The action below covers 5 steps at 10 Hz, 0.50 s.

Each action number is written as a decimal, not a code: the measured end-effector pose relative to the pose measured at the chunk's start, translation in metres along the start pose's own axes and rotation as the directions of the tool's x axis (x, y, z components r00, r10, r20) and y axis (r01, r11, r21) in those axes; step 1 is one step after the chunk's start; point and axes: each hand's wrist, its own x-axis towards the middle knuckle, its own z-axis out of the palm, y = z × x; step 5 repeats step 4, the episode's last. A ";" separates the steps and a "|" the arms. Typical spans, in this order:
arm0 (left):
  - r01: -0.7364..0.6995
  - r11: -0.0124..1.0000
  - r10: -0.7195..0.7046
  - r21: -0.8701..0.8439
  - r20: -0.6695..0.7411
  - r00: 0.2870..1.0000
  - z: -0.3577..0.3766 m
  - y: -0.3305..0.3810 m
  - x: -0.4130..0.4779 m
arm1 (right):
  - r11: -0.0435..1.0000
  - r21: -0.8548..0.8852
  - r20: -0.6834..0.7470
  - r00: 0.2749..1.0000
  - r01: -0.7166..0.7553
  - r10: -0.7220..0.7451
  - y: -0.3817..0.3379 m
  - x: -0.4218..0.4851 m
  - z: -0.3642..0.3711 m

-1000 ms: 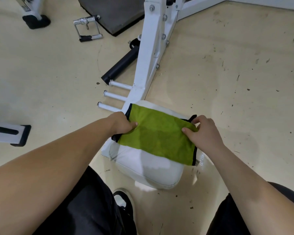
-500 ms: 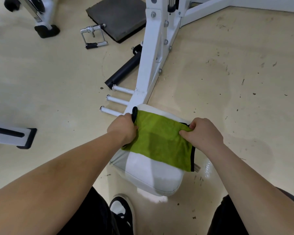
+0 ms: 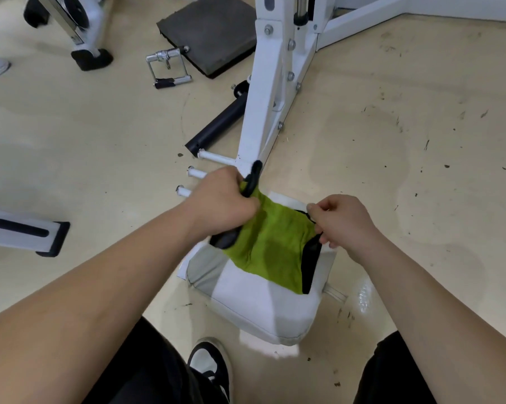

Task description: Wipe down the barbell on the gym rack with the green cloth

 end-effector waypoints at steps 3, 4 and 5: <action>-0.096 0.982 0.173 -0.165 0.554 0.814 0.081 0.022 -0.015 | 0.994 0.085 0.052 0.997 -0.069 0.065 0.009 -0.004 -0.021; -0.185 0.975 0.216 -0.120 0.362 0.907 0.075 0.025 0.001 | 0.994 0.095 0.015 0.998 -0.056 0.055 0.011 -0.007 -0.025; -0.185 0.975 0.216 -0.120 0.362 0.907 0.075 0.025 0.001 | 0.994 0.095 0.015 0.998 -0.056 0.055 0.011 -0.007 -0.025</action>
